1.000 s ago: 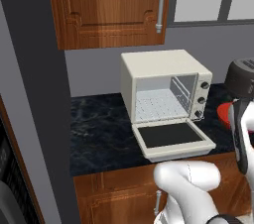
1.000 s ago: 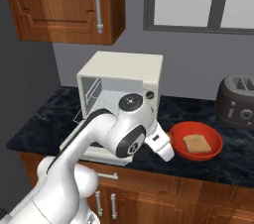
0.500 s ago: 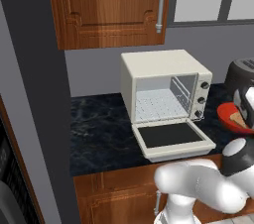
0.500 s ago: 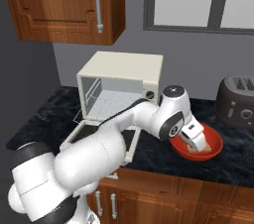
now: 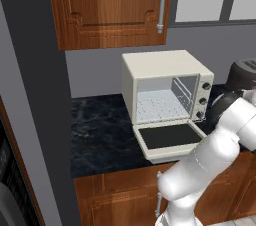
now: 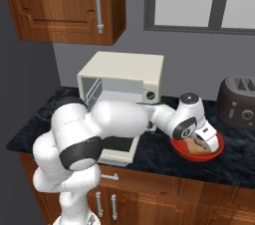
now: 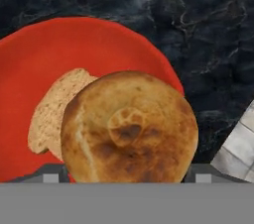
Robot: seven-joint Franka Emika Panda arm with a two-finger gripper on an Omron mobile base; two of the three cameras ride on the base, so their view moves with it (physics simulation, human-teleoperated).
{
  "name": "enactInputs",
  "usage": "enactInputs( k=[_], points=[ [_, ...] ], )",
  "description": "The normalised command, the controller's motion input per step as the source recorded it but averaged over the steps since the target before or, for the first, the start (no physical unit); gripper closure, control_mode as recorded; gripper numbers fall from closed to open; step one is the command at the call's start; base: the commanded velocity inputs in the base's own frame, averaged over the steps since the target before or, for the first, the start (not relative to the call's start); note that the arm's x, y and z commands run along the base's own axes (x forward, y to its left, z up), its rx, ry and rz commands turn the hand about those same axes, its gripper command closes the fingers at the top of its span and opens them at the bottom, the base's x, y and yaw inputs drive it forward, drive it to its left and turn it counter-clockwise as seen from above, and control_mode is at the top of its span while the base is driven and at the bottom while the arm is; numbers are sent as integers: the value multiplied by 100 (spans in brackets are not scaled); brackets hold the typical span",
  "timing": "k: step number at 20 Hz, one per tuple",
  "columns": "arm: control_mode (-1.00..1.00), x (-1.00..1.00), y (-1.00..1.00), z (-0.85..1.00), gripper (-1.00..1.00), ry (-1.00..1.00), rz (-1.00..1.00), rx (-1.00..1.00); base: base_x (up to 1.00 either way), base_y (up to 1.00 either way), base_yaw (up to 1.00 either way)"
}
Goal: Pick up the heated bread from the toaster oven and place it in the bowl. Then move the bread bowl to the dining counter.
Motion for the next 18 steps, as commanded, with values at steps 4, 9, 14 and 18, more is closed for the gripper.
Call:
enactInputs(
  k=[4, 9, 14, 18],
  points=[
    [-100, 71, -14, -76, 100, 0, 0, 4, 0, 0, 0],
    [-100, 54, -2, -26, -100, 0, 0, 1, 0, 0, 0],
    [-100, 12, 0, 58, -100, 1, 0, 0, 0, 0, 0],
    [-100, 7, 0, 100, -100, 2, 0, 0, 0, 0, 0]
  ],
)
